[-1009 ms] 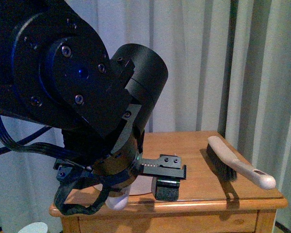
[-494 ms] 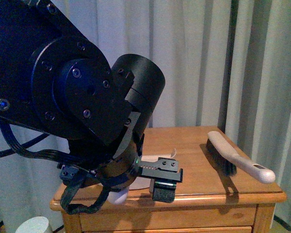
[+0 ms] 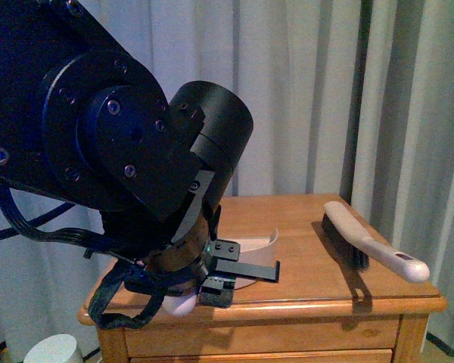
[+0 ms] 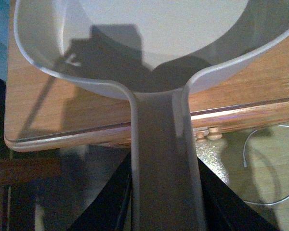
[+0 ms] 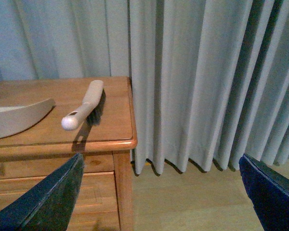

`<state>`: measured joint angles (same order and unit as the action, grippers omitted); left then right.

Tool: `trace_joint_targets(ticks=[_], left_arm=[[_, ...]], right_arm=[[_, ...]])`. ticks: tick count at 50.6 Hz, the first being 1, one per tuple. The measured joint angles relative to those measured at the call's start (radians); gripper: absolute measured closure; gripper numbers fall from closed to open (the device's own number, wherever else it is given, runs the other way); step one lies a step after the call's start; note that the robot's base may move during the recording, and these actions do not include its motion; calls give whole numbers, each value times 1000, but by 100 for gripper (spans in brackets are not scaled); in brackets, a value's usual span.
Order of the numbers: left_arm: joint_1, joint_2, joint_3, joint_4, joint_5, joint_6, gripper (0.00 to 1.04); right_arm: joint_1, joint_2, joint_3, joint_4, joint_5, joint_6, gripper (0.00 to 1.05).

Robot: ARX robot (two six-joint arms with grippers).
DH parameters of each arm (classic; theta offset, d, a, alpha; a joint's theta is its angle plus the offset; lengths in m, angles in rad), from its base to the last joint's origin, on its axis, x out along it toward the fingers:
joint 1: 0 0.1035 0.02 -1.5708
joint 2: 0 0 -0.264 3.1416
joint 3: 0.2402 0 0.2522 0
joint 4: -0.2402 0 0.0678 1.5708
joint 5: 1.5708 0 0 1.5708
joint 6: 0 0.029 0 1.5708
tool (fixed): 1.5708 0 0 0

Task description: Clean up trash

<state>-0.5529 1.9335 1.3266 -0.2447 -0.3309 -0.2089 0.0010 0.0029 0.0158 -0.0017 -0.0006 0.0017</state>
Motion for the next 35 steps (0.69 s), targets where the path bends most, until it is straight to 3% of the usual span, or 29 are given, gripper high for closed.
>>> trace_joint_targets(ticks=[17, 35], left_arm=[[11, -50, -10, 48, -3, 49, 76], [100, -347, -145, 383, 36, 251, 77]], right_arm=[[0, 0, 0, 0, 0, 0, 7], [0, 0, 0, 0, 0, 0, 7]])
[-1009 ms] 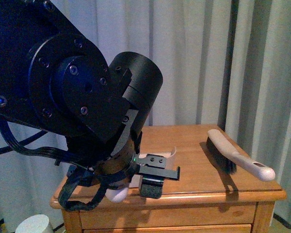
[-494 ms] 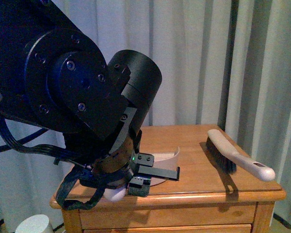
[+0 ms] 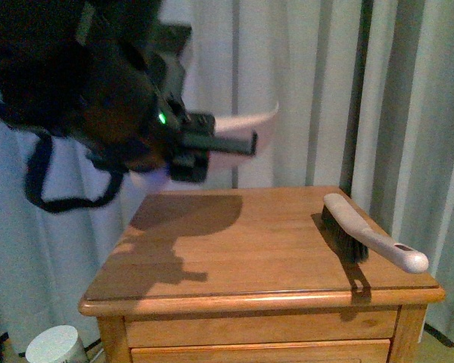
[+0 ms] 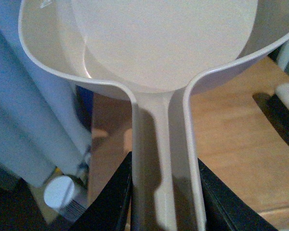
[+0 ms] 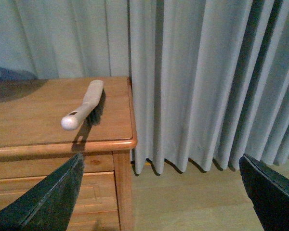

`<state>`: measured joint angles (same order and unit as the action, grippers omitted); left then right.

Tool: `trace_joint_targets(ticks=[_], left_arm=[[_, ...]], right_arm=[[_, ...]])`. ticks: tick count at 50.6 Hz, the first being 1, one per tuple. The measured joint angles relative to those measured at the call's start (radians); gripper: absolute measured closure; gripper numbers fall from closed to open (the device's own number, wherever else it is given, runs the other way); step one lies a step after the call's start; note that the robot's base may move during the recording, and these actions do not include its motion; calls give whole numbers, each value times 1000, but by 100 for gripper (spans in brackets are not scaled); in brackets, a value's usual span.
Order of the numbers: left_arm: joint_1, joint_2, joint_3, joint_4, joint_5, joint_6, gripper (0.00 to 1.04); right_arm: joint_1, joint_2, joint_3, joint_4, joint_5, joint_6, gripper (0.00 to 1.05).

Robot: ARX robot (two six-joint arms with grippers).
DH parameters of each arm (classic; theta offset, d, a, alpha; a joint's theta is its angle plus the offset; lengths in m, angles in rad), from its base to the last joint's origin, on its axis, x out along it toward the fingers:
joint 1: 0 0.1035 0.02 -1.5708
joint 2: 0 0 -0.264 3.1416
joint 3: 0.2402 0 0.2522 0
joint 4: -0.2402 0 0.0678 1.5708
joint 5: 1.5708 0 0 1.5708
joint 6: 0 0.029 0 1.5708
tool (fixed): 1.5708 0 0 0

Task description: Clean up trash

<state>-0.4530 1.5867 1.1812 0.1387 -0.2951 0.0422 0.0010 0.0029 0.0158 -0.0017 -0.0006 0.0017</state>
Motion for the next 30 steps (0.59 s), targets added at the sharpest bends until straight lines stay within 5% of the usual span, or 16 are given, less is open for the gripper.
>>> trace_joint_targets(ticks=[13, 30], left_arm=[[130, -265, -217, 175, 90, 114, 77], [252, -658, -446, 130, 232, 177, 77]], right_arm=[[0, 0, 0, 0, 0, 0, 7], [0, 0, 0, 0, 0, 0, 7]])
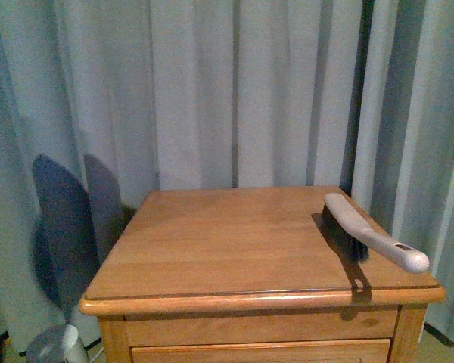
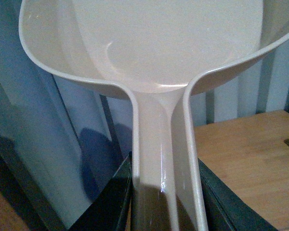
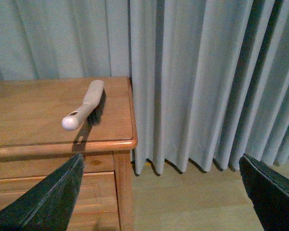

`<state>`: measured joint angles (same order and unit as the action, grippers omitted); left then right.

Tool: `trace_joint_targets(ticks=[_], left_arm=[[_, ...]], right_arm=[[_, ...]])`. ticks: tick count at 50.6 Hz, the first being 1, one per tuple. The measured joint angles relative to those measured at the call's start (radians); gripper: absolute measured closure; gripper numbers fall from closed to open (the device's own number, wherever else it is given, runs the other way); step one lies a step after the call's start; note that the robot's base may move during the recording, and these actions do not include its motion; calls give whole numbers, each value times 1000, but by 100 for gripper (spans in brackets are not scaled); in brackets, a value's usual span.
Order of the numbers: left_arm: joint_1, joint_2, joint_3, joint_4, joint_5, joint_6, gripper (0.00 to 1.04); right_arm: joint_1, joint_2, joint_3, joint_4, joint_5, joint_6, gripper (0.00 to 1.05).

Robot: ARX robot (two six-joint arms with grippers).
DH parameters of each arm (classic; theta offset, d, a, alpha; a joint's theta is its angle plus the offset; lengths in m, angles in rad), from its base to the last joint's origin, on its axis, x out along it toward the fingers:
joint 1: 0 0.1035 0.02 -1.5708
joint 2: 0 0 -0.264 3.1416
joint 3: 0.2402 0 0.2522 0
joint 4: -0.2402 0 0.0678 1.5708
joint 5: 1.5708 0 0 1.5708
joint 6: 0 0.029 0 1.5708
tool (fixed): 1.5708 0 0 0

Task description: Clean up trash

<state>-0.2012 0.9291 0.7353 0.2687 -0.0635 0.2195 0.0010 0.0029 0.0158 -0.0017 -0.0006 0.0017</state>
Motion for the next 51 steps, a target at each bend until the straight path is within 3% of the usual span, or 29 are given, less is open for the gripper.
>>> trace_joint_targets(ticks=[23, 34, 43, 44, 46, 47, 49, 51], left_arm=[[68, -537, -179, -317, 114, -4, 77], [188, -596, -250, -323, 232, -34, 77], [225, -606, -273, -323, 248, -48, 77], [225, -606, -273, -323, 248, -49, 77], [225, -608, -273, -323, 251, -49, 77], [225, -608, -274, -323, 251, -50, 77], [225, -608, -274, -323, 253, -50, 77], [225, -609, -274, -323, 253, -50, 77]], right_arm=[[0, 0, 0, 0, 0, 0, 7], [0, 0, 0, 0, 0, 0, 7], [0, 0, 0, 0, 2, 0, 7], [12, 8, 1, -6, 27, 0, 7], [71, 55, 16, -28, 206, 6, 7], [87, 72, 20, -27, 226, 8, 7], [148, 162, 43, -10, 395, 34, 7], [180, 236, 64, 15, 459, 49, 7]])
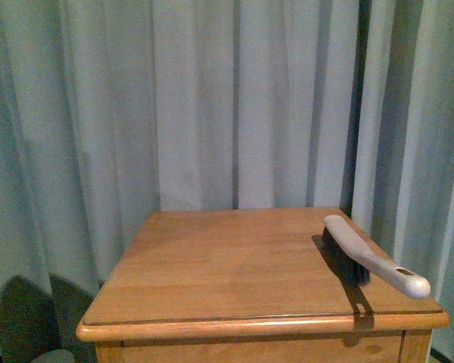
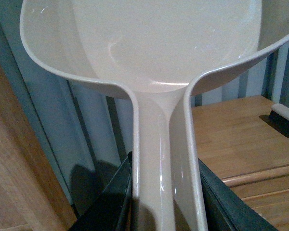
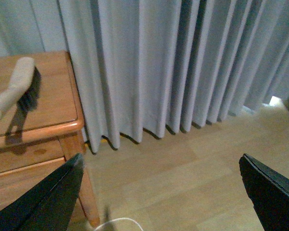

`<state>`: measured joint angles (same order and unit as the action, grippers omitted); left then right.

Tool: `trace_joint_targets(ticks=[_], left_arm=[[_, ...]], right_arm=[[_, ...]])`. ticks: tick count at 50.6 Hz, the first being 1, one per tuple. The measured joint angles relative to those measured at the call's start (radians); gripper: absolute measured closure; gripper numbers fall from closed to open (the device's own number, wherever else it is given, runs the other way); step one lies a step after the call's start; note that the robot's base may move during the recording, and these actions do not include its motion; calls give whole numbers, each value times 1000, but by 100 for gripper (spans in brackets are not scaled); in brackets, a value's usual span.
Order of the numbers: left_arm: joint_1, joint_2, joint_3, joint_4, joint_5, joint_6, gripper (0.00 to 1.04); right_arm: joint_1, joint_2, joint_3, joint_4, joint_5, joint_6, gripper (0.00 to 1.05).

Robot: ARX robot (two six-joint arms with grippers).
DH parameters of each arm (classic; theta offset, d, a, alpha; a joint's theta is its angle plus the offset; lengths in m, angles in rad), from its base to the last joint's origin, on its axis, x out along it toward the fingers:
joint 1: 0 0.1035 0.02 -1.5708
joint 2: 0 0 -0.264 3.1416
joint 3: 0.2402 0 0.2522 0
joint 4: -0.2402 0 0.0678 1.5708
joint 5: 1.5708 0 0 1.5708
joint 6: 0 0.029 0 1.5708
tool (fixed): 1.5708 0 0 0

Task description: Clean up trash

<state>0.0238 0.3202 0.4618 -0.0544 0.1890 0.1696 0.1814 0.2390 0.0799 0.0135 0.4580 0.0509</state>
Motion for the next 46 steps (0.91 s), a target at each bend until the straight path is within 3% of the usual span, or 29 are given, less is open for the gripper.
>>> trace_joint_targets(ticks=[4, 13, 27, 34, 46], left_arm=[[1, 0, -1, 0, 3, 0, 77], [1, -1, -1, 0, 1, -2, 77], [1, -1, -1, 0, 0, -2, 77], [1, -1, -1, 0, 1, -2, 77], [1, -1, -1, 0, 2, -2, 77]], right_arm=[[23, 182, 71, 69, 19, 56, 7], [46, 576, 324, 131, -90, 149, 7], [95, 1079, 759, -87, -277, 303, 7], [134, 1323, 1000, -171, -293, 369, 7], [157, 1509, 1192, -290, -294, 405, 7]])
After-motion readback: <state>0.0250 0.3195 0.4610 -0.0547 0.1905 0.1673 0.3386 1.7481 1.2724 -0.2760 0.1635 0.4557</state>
